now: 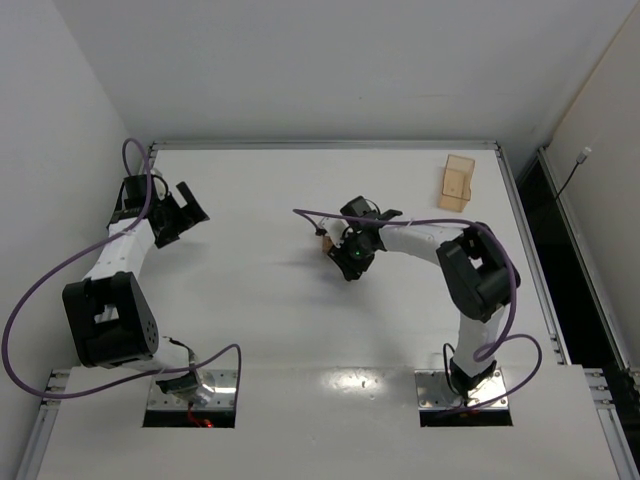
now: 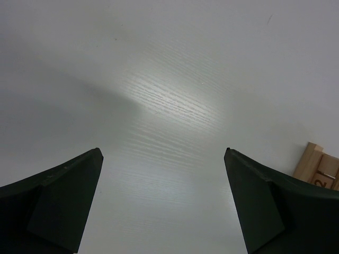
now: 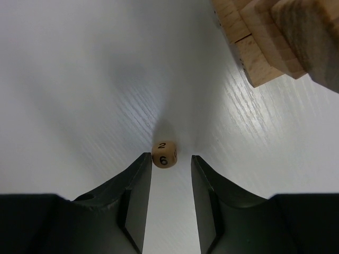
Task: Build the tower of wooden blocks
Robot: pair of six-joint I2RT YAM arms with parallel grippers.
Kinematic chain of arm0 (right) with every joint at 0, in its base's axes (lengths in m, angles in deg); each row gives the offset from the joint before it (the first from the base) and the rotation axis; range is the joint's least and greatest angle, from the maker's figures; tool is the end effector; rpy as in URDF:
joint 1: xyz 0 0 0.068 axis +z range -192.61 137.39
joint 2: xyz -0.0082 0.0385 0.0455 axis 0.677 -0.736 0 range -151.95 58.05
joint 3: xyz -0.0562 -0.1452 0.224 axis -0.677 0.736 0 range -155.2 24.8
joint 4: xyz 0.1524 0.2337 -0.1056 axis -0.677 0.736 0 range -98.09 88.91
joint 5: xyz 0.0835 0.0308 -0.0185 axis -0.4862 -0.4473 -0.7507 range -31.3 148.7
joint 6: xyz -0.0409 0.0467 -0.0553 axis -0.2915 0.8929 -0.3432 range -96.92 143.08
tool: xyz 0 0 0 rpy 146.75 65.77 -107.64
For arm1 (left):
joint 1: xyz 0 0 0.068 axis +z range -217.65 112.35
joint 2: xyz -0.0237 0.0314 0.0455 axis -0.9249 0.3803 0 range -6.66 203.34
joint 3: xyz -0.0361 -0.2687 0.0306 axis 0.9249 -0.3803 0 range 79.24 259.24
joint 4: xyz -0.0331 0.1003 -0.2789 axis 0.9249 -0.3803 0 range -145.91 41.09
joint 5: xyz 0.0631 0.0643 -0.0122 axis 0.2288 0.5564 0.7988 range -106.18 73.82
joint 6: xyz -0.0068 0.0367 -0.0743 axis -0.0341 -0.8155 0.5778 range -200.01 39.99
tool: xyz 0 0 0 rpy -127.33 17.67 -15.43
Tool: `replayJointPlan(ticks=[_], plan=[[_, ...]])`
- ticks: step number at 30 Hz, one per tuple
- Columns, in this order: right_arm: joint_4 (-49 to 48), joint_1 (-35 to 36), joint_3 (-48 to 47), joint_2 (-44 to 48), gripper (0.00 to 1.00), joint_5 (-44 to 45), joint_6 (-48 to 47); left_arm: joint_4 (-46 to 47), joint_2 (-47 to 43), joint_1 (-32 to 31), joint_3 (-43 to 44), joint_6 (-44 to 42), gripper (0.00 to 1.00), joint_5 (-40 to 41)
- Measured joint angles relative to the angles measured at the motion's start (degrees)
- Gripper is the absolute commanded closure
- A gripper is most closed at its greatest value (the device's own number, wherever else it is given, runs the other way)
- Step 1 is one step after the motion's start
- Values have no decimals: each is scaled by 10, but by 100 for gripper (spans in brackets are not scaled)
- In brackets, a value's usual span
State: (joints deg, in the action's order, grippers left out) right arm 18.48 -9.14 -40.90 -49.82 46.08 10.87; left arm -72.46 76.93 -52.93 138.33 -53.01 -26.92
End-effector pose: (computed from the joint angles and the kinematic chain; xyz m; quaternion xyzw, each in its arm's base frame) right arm 0.3284 0.2363 0.0835 -0.3979 0.8924 0.1400 0.1602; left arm 0.3622 0.0811 0.2046 -0.2997 0.8806 -0.1251 0.3450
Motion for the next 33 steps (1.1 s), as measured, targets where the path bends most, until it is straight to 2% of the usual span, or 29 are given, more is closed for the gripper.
replayJointPlan(ticks=[6,15,18,28,33], plan=[[12,2,-3,-10,69,0,0,0,0,0,0,0,1,0],[14,2,-3,-16,88,2,0,-1,0,0,4,0,1,0],[15,2,-4,-16,100,2,0,-1,0,0,4,0,1,0],[23,2,-4,-6,100,3,-2,-1,0,0,4,0,1,0],[62,2,-8,75,100,-31,-11,-2,0,0,4,0,1,0]])
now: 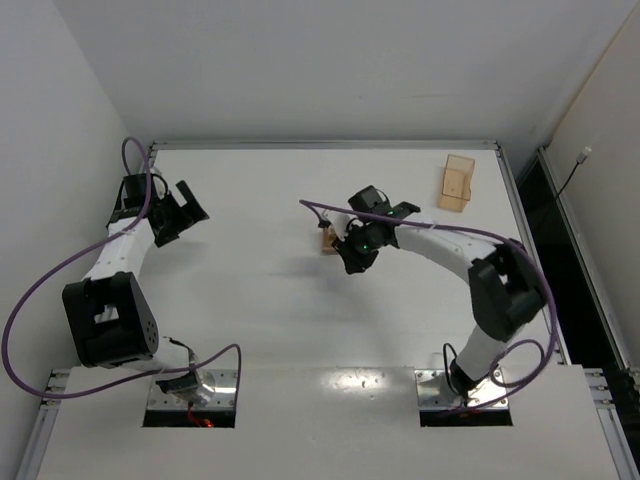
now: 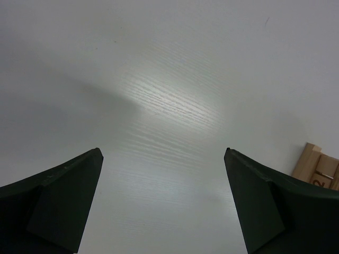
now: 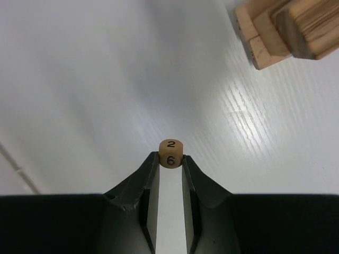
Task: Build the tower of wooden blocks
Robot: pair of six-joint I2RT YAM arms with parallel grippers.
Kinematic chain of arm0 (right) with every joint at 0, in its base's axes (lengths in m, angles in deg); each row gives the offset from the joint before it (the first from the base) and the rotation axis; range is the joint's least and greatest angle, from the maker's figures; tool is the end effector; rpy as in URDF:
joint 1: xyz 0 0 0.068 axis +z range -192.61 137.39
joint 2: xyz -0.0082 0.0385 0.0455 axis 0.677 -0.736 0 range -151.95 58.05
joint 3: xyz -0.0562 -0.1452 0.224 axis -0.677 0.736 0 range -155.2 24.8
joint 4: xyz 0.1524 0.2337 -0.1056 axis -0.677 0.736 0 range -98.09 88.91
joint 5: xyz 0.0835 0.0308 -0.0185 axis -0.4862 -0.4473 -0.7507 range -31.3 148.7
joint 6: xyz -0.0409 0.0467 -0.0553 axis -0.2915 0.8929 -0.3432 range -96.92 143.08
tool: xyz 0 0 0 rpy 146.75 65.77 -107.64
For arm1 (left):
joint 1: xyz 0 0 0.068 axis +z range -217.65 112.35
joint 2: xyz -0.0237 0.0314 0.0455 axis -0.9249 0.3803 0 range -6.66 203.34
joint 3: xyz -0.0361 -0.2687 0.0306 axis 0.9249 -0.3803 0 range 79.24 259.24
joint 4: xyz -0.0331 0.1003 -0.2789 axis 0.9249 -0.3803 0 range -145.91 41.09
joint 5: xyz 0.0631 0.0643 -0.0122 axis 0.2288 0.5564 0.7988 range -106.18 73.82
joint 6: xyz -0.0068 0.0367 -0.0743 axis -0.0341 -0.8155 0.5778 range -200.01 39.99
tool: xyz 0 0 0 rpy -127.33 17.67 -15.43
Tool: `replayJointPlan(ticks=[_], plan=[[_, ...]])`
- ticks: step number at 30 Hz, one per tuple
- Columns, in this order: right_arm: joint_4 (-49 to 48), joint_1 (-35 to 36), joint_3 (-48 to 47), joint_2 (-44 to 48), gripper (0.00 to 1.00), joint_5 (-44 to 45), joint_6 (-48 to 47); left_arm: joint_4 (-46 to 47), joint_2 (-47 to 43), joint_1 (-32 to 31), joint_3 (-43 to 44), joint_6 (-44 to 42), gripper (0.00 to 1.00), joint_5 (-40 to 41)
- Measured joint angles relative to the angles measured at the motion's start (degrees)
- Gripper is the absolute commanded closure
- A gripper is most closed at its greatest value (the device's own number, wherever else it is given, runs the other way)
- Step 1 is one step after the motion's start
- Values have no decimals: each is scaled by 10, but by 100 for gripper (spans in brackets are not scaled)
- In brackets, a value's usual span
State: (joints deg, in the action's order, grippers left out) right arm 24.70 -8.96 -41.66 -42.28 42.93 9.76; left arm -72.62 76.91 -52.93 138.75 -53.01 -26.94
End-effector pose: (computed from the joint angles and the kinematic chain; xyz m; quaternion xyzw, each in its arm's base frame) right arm 0.3166 0.2346 0.1326 -0.4120 0.8787 0.1676 0.1734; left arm 0.3631 0.0813 0.2073 -0.2992 0.8799 -0.1254 0.3473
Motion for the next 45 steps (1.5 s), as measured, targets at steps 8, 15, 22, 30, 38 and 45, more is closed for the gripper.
replayJointPlan(ticks=[8,15,22,30,38,45], plan=[[110,35,-130,101,100,-47,15,0,-12,0,0,0,1,0],[156,32,-304,-27,100,-2,97,-2,-16,0,0,0,1,2],[186,22,-369,-152,100,65,125,-6,-16,0,0,0,1,7],[198,4,-416,-184,100,117,124,-6,-16,0,0,0,1,7],[196,-7,-429,-195,100,128,125,-6,-15,0,0,0,1,7],[196,-9,-430,-211,100,121,125,-6,-13,0,0,0,1,7]])
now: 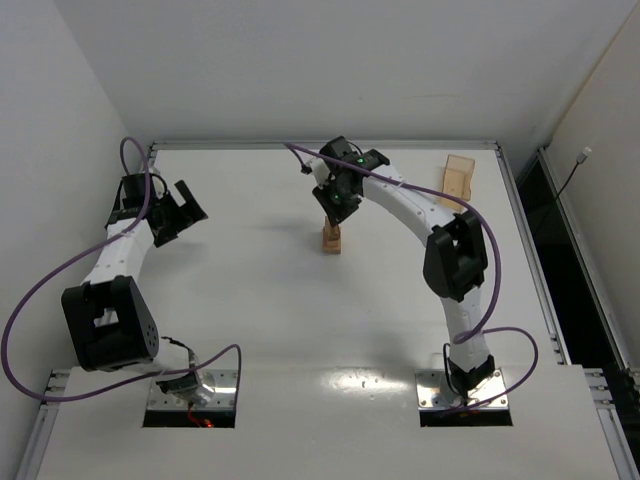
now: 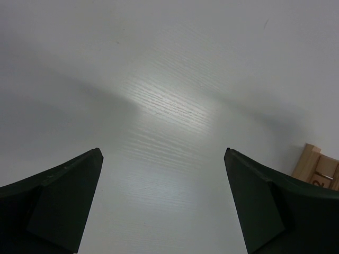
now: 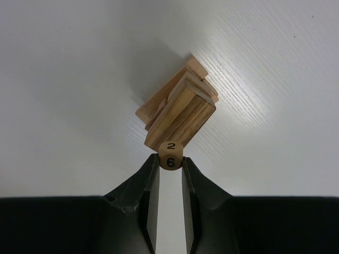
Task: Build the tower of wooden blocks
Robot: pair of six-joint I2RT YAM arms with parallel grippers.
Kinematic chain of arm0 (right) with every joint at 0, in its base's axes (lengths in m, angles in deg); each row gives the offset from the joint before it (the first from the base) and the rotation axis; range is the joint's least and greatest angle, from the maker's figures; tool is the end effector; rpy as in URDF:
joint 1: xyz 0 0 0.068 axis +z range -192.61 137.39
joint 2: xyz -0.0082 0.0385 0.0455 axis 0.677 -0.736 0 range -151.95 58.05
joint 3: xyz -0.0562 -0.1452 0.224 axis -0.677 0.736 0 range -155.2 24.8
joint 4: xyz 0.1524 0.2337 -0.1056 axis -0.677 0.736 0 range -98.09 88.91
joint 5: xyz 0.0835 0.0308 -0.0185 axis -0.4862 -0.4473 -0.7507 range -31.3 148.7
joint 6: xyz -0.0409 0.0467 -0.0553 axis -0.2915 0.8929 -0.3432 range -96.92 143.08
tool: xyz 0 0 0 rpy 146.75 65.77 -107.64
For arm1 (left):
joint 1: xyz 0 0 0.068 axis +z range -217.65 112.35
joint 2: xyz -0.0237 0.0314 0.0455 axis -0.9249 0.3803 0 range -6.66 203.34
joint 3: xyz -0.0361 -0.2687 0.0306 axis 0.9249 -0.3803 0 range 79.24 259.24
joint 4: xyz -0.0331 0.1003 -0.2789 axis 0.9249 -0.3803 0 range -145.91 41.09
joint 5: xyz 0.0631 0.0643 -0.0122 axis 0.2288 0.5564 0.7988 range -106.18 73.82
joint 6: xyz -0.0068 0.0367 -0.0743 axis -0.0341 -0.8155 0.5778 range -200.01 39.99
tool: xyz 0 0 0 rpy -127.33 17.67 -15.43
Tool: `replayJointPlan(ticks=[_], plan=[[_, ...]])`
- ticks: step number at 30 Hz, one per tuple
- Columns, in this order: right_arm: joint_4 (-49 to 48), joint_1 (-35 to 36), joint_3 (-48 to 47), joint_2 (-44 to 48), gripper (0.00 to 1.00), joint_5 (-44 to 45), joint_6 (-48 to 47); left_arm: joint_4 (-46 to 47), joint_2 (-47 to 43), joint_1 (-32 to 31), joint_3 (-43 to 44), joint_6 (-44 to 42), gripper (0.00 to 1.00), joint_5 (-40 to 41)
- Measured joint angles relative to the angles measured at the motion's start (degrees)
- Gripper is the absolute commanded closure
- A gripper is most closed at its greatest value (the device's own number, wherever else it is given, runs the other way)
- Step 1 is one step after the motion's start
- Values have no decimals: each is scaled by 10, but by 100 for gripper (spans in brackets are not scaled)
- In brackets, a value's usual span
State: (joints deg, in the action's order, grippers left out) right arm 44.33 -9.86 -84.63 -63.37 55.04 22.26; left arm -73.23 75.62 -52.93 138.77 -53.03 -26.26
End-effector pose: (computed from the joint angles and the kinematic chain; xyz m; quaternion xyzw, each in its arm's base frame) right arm 0.4273 0.2805 0.2063 -0.2882 0.9311 0.0908 0.2042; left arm 0.3598 0.0813 0.2141 -0.2999 0.8778 -0.1203 0.3537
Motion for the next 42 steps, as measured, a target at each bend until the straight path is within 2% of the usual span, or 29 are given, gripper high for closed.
replayJointPlan(ticks=[13,20,30,41,42], plan=[[0,-4,-1,-24,100,-9,0,0,2,0,0,0,1,-2],[1,-4,-1,-25,82,-9,0,0,2,0,0,0,1,-2],[1,-4,-2,-27,81,-12,0,0,5,0,0,0,1,-2],[1,-4,-2,-31,47,-20,2,0,5,0,0,0,1,-2],[1,-4,-2,-31,40,-20,3,1,5,0,0,0,1,-2]])
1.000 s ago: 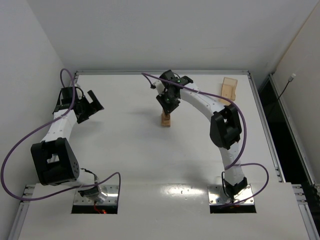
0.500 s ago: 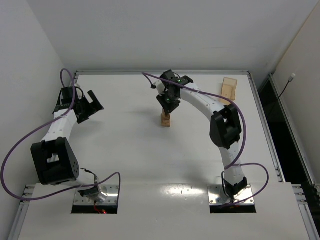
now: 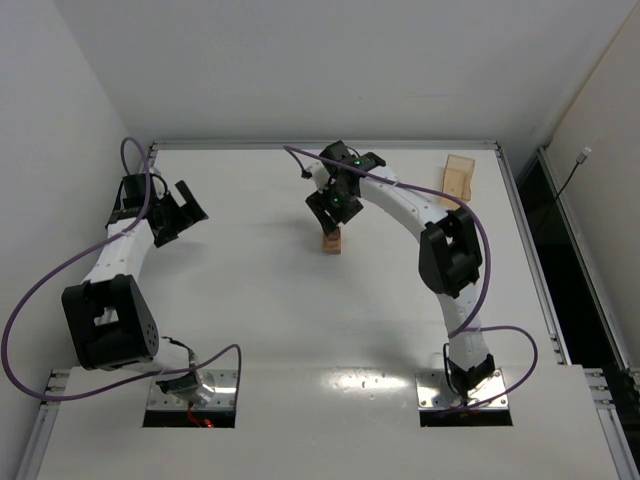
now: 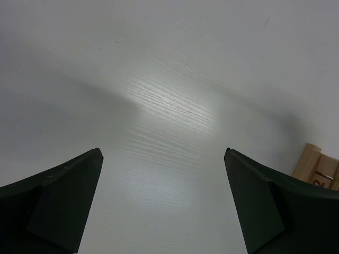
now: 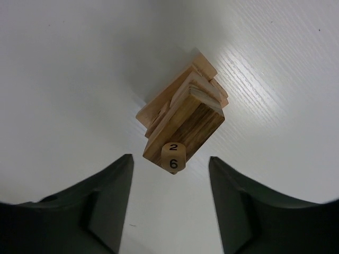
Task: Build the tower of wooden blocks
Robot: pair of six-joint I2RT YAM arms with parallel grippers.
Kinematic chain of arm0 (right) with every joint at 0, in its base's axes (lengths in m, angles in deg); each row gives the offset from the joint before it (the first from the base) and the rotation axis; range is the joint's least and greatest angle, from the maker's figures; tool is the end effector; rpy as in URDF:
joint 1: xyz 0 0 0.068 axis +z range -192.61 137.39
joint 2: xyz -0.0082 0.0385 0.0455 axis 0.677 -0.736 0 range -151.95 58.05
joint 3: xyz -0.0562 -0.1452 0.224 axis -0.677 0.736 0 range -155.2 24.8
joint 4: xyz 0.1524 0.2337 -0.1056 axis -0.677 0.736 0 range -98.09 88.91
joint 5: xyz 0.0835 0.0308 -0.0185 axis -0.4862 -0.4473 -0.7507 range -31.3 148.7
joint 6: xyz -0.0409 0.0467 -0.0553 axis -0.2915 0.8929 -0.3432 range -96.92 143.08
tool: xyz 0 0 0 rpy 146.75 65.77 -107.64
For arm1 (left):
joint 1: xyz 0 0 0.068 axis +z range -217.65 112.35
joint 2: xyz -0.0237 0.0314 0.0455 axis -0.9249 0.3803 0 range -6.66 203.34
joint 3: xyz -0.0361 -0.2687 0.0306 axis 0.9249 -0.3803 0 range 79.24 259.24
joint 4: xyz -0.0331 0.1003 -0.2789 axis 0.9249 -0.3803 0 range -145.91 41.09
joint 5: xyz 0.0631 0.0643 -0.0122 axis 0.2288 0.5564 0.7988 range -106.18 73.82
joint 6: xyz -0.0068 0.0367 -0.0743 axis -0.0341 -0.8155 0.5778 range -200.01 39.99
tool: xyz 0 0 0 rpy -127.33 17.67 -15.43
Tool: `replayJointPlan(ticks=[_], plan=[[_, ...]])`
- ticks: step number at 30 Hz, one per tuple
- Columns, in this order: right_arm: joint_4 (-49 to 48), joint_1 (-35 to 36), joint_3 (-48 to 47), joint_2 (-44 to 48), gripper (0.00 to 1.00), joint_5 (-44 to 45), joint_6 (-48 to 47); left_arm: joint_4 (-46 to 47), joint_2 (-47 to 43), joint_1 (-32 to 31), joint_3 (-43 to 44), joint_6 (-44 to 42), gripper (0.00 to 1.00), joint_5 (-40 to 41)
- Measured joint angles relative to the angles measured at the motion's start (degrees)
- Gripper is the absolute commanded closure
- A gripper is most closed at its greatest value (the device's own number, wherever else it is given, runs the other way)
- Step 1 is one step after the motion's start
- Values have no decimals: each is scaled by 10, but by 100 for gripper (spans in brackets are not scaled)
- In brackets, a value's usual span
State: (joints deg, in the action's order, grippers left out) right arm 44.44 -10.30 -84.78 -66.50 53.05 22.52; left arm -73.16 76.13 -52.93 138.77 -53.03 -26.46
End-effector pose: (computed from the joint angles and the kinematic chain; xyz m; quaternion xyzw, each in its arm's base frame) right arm 0.4319 0.2817 0.1803 -0.2864 0.9369 0.0998 0.1741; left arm 0.3609 0.0813 0.2112 -0.3001 0.8790 -0.1216 0.3499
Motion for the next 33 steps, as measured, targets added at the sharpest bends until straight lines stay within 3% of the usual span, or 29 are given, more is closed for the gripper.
replayJointPlan(ticks=[3,9,16,21,27,33], plan=[[0,0,0,0,28,-3,0,2,0,0,0,0,1,0],[-22,0,9,16,19,-11,0,4,-1,-4,-1,-2,1,1],[-138,-11,201,257,19,25,2,7,-33,-28,-35,-45,1,13],[-218,-87,338,394,19,43,17,8,-38,-43,-38,-85,1,43],[-252,-184,511,440,19,46,15,12,-38,-45,-57,-114,1,71],[-278,-226,594,445,19,38,7,17,-38,-45,-80,-131,1,95]])
